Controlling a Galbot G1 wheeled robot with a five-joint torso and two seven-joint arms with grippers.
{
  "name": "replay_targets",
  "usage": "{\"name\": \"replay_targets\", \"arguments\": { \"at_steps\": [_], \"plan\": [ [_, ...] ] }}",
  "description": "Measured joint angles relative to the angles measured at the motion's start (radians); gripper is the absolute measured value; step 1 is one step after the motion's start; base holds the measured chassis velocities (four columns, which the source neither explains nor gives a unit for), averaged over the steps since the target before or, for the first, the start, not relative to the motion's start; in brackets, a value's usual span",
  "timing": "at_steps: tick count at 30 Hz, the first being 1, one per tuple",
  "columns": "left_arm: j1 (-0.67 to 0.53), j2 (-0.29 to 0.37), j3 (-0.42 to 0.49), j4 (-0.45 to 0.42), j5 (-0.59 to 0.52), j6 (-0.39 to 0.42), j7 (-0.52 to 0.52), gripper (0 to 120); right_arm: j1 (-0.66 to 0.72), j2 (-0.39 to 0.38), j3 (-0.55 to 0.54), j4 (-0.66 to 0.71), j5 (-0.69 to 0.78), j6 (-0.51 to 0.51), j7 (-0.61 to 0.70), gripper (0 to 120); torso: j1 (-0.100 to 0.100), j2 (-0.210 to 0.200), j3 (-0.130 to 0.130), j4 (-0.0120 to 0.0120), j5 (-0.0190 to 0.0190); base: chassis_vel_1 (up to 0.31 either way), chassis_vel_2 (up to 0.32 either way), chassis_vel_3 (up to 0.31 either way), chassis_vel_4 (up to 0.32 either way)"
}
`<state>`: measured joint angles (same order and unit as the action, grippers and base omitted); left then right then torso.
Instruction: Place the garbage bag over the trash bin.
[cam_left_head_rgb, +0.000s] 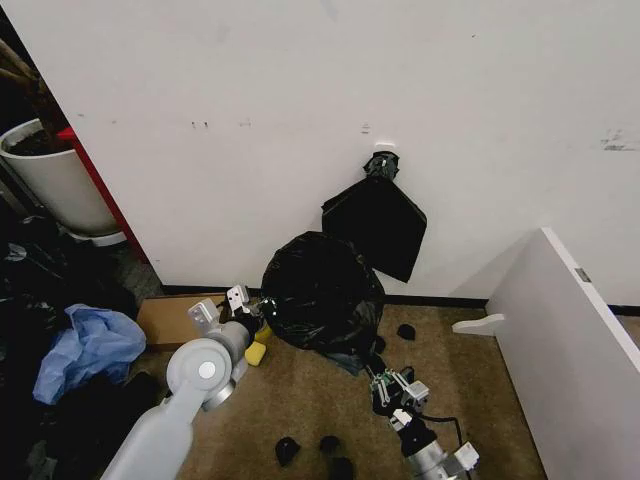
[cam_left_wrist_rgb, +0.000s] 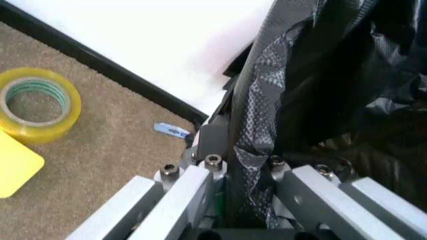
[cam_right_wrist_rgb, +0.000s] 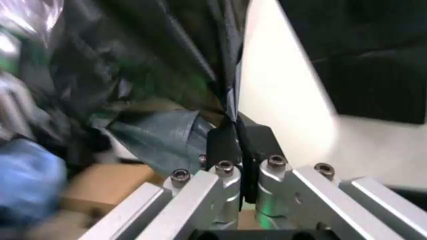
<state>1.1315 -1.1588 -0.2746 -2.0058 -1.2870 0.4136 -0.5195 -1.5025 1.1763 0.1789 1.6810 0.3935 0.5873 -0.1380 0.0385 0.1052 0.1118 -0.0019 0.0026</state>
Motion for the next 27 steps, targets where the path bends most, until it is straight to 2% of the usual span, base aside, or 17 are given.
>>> {"name": "replay_targets", "arguments": {
  "at_steps": [5,8,10,13,14,16,17,19,21,24,25,27],
  "plan": [
    [0.020,0.008,-0.006,-0.028,-0.010,0.015,-0.001,0,0.034,0.024,0.022,-0.065,-0.171,0.080,0.083,0,0.000,0.000,0.000,0.0000,0.0000,0.000,0.000,0.000,0.000],
    [0.023,0.008,-0.006,-0.028,-0.009,0.010,-0.001,0,0.036,0.025,0.025,-0.068,-0.199,0.120,0.086,0,0.000,0.000,0.000,0.0000,0.0000,0.000,0.000,0.000,0.000],
    [0.023,0.006,-0.006,-0.026,-0.005,-0.004,-0.001,0,0.034,0.018,0.034,-0.069,-0.215,0.171,0.050,10,0.000,0.000,0.000,0.0000,0.0001,0.000,0.000,0.000,0.000],
    [0.016,-0.002,-0.007,-0.012,-0.001,-0.011,-0.001,0,0.027,-0.003,0.082,-0.082,-0.165,0.233,-0.135,21,0.000,0.000,0.000,0.0000,0.0000,0.000,0.000,0.000,0.000],
    [0.016,-0.002,-0.007,-0.012,-0.001,-0.011,-0.001,0,0.027,-0.003,0.082,-0.082,-0.165,0.233,-0.135,21,0.000,0.000,0.000,0.0000,0.0000,0.000,0.000,0.000,0.000],
    [0.008,-0.006,-0.008,-0.002,0.004,-0.013,-0.001,0,0.026,-0.014,0.151,-0.107,-0.058,0.235,-0.357,29,0.000,0.000,0.000,0.0000,0.0001,0.000,0.000,0.000,0.000],
    [0.007,-0.007,-0.008,0.001,0.006,-0.013,0.000,0,0.026,-0.017,0.169,-0.113,-0.028,0.235,-0.410,32,0.000,0.000,0.000,0.0000,0.0000,0.000,0.000,0.000,0.000],
    [0.001,-0.010,-0.004,0.019,0.019,-0.016,0.004,0,0.028,-0.027,0.244,-0.142,0.118,0.239,-0.618,43,0.000,0.000,0.000,-0.0002,0.0000,0.000,0.000,0.000,0.000],
    [-0.005,-0.015,0.002,0.038,0.030,-0.026,0.007,0,0.030,-0.031,0.278,-0.154,0.184,0.244,-0.689,51,0.000,0.000,0.000,-0.0001,0.0001,0.000,0.000,0.000,0.000],
    [-0.011,-0.022,0.007,0.054,0.037,-0.034,0.009,0,0.031,-0.034,0.301,-0.161,0.216,0.244,-0.708,57,0.000,0.000,0.000,-0.0001,0.0000,0.000,0.000,0.000,0.000],
    [-0.016,-0.028,0.014,0.068,0.043,-0.036,0.010,0,0.031,-0.033,0.309,-0.160,0.234,0.243,-0.679,63,0.000,0.000,0.000,-0.0001,0.0000,0.000,0.000,0.000,0.000],
    [-0.017,-0.039,0.033,0.097,0.063,-0.035,0.013,0,0.018,-0.032,0.290,-0.119,0.230,0.242,-0.518,71,0.000,0.000,0.000,-0.0002,0.0004,0.000,0.000,0.000,0.000]
  ]
}}
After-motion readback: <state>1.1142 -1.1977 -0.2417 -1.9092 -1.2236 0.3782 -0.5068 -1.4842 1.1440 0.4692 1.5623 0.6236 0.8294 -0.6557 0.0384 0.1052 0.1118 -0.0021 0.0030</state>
